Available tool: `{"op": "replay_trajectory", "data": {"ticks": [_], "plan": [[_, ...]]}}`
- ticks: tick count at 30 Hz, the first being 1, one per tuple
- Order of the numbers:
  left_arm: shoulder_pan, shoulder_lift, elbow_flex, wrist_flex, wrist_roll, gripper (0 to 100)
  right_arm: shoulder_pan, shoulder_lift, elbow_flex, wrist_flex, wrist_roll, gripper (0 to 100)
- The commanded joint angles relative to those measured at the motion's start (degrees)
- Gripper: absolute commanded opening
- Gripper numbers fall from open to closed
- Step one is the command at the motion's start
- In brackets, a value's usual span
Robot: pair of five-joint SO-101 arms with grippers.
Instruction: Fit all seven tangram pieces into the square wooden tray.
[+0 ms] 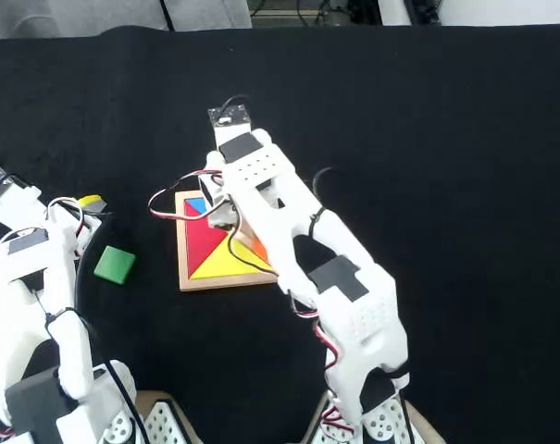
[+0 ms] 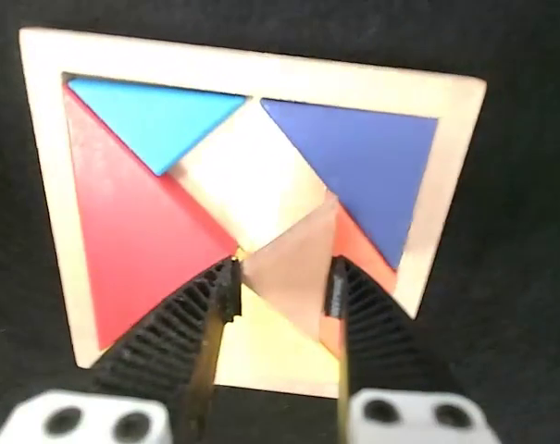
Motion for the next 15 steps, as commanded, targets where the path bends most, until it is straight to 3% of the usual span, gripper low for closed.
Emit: {"op": "replay_trajectory", "data": {"ticks": [1,10,15], "plan": [[0.2,-1.5,-0.5,-1.1,-0.4,33,-1.5,-0.5,-2.5,0.7,-1.1,20.4],[0.2,-1.5,-0.5,-1.1,-0.4,33,-0.9,-1.5,-3.6,1.1,0.4,18.3],[0.2,-1.5,-0.5,-1.1,-0.4,33,-0.6,-2.2,-7.0,-3.8,14.3,0.6]]}}
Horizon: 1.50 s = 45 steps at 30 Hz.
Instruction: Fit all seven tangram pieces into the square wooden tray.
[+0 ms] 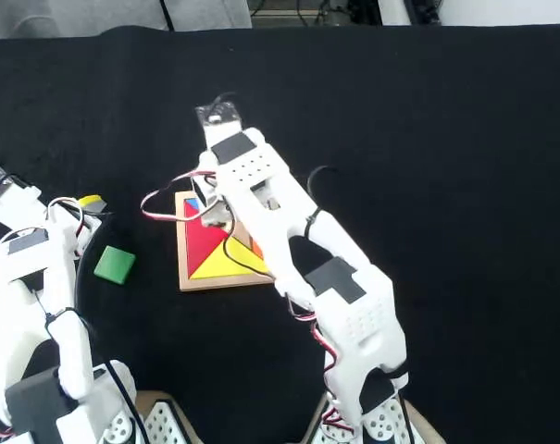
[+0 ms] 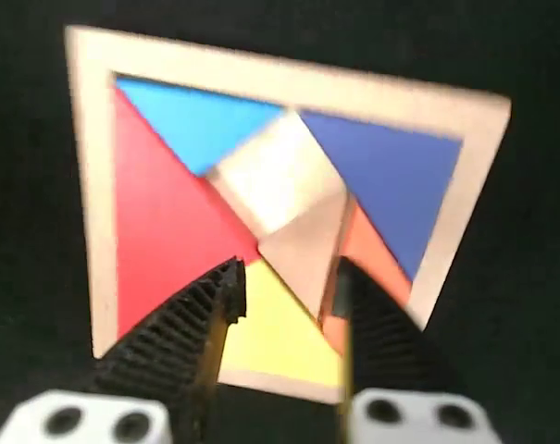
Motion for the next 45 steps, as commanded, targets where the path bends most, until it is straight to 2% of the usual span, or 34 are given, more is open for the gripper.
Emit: {"op": "replay_trajectory", "data": {"ticks": [1,10,25,30,35,40,42,45], "plan": [[0.2,-1.5,-0.5,-1.1,-0.4,33,0.4,-1.8,-2.8,-4.5,7.7,1.7],[0.2,-1.5,-0.5,-1.1,-0.4,33,2.6,5.5,-4.3,-5.2,5.7,1.7],[0.3,-1.5,-0.5,-1.1,-0.4,33,3.3,5.3,-7.2,1.8,6.1,1.2],[0.3,-1.5,-0.5,-1.1,-0.4,33,6.0,0.2,-8.9,6.2,6.1,1.2],[0.1,-1.5,-1.6,-1.2,-0.5,33,11.9,-10.9,-4.5,8.4,6.1,1.1],[-0.4,-1.4,-2.4,-1.1,-4.1,33,14.9,-21.9,13.1,-1.8,6.1,1.1],[-0.2,-1.4,-2.4,-1.1,-4.2,33,15.2,-26.1,23.2,-10.2,6.2,1.1],[-1.9,-1.5,-3.2,-1.1,-4.4,26,18.2,-31.2,38.3,-28.2,6.2,1.1]]}}
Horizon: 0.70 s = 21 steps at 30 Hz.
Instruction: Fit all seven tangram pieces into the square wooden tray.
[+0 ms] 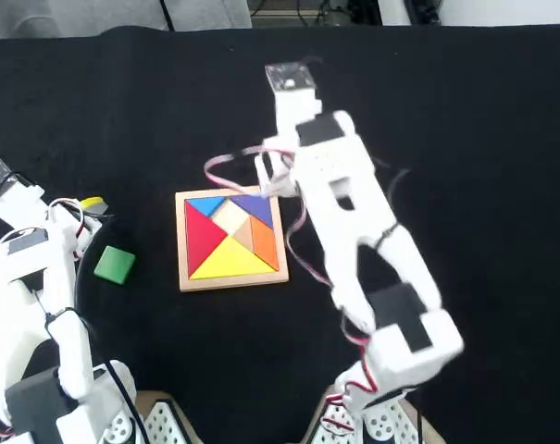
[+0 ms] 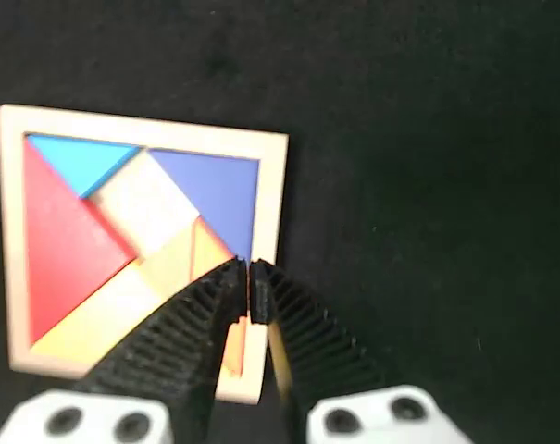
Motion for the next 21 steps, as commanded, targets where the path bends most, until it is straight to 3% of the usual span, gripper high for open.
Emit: {"op": "replay_trajectory", "data": {"ticks": [1,3,5,9,13,15,19,21], "plan": [[-2.4,-1.5,-3.9,-0.6,-1.1,24,4.7,-8.0,17.9,-24.0,0.6,1.1],[-2.6,-2.1,-5.0,2.1,-2.5,20,8.4,-9.9,25.7,-36.7,0.6,1.5],[-1.4,-2.1,-7.7,9.8,-6.4,19,12.3,-11.3,29.2,-43.5,2.3,1.5],[5.0,-1.7,-15.3,28.5,-31.1,22,14.8,-11.1,27.1,-41.2,4.9,1.5],[5.8,-1.5,-18.4,32.0,-45.7,28,13.2,-7.5,23.4,-37.5,5.3,1.5],[6.7,-1.4,-17.7,31.9,-48.8,29,12.9,-5.1,21.3,-36.0,5.4,1.5],[9.8,-0.2,-14.7,31.8,-46.1,29,13.2,-0.4,16.5,-32.0,5.4,1.5],[8.7,0.4,-14.5,31.7,-48.4,29,13.1,1.3,15.0,-30.8,5.4,1.5]]}}
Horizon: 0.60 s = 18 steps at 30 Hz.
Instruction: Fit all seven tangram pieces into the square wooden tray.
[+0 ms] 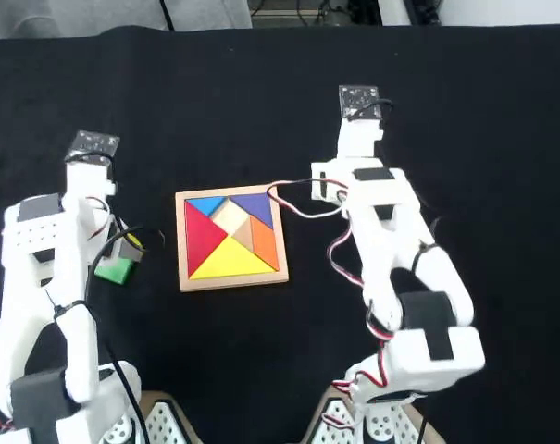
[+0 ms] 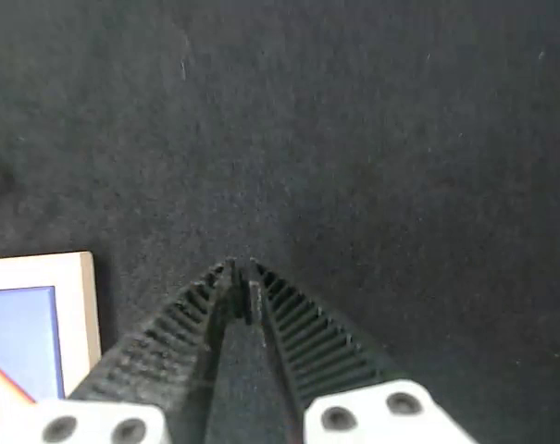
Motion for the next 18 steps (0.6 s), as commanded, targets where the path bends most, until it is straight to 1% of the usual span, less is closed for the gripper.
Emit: {"op": "replay_trajectory", "data": {"ticks": [1,4,5,10,14,18], "plan": [[-0.9,0.4,-0.3,0.4,-5.4,29,-0.7,1.1,-5.3,2.2,0.4,1.5],[-2.6,0.9,0.3,0.6,-16.4,30,-0.8,2.0,-5.8,2.2,0.4,1.5],[-3.3,1.1,0.4,0.4,-18.0,30,-0.8,2.0,-5.8,2.1,0.5,1.5],[-4.7,4.8,0.0,-5.8,-12.8,31,-0.5,2.0,-5.8,1.9,0.5,1.5],[-4.6,9.6,-1.4,-6.2,-14.2,31,-0.5,2.0,-5.8,1.9,0.5,1.5],[-4.3,15.7,-5.4,-6.0,-14.6,31,-0.5,2.0,-5.8,1.9,0.5,1.5]]}}
